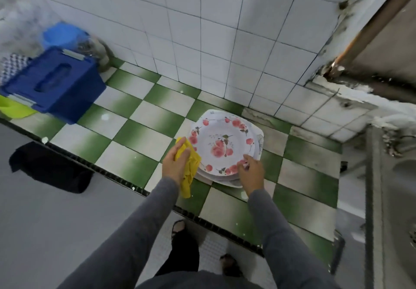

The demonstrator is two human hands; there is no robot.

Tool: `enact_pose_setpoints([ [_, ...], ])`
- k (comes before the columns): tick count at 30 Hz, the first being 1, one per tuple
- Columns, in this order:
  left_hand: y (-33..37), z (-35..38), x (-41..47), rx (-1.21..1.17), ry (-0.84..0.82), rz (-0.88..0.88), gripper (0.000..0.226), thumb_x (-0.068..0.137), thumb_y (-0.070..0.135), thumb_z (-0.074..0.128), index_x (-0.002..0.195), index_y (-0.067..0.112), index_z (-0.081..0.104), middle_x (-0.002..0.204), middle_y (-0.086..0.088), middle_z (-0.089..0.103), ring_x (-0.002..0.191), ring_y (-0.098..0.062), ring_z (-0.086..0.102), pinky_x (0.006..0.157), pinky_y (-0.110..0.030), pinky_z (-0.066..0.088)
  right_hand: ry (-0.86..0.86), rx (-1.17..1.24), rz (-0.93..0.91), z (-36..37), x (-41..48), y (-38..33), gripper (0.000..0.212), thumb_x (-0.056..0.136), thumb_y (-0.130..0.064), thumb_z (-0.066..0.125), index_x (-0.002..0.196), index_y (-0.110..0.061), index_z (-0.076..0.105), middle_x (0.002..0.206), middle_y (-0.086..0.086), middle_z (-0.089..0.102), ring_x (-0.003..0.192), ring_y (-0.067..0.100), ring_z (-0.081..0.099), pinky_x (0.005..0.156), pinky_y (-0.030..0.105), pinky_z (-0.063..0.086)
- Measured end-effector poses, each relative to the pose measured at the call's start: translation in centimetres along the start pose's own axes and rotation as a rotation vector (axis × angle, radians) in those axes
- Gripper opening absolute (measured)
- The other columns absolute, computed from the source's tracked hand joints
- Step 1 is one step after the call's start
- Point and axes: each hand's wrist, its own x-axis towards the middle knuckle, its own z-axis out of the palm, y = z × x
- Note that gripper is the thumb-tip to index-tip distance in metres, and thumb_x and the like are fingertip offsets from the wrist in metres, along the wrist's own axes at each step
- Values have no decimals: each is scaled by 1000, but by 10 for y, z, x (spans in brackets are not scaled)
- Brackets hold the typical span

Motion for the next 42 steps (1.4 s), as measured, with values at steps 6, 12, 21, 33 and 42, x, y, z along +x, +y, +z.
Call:
enact_pose_setpoints([
  [6, 14, -16, 38, 71, -108, -13, 35, 96, 12, 62, 126, 30, 64, 133, -5, 56, 118, -28, 58, 103, -47, 50, 178, 160, 97, 22, -3, -6, 38, 97, -15, 64, 134, -9, 59, 142, 15, 42, 132, 30, 43, 109, 33, 39],
  [12, 19, -25, 54, 95, -181, -16, 35, 97, 16, 62, 128, 32, 64, 141, -7, 52, 121, -30, 57, 102, -49, 50, 233, 240, 146, 33, 0, -12, 39, 91, -15, 72, 128, -11, 62, 128, 7, 36, 121, 27, 47, 108, 47, 47],
  [21, 15, -25, 55, 84, -191, -13, 35, 98, 14, 61, 126, 33, 63, 135, -2, 51, 119, -27, 56, 100, -43, 52, 237, 144, 142, 29, 4, -14, 38, 94, -8, 68, 131, -14, 61, 129, 12, 37, 110, 24, 46, 104, 41, 50],
  [33, 15, -21, 44, 24, -137, -2, 34, 97, 13, 62, 124, 34, 64, 139, -5, 51, 120, -27, 56, 100, -43, 52, 220, 236, 122, 17, 1, -11, 25, 93, -2, 61, 106, -23, 58, 123, 14, 57, 103, 28, 63, 68, 33, 60],
  [42, 17, -20, 42, -17, -132, 14, 36, 98, 15, 61, 130, 31, 62, 144, -6, 47, 120, -26, 53, 89, -35, 53, 137, 601, 139, 4, -8, -5, 39, 95, 12, 48, 113, -20, 60, 128, 8, 53, 89, 10, 62, 57, 20, 57],
])
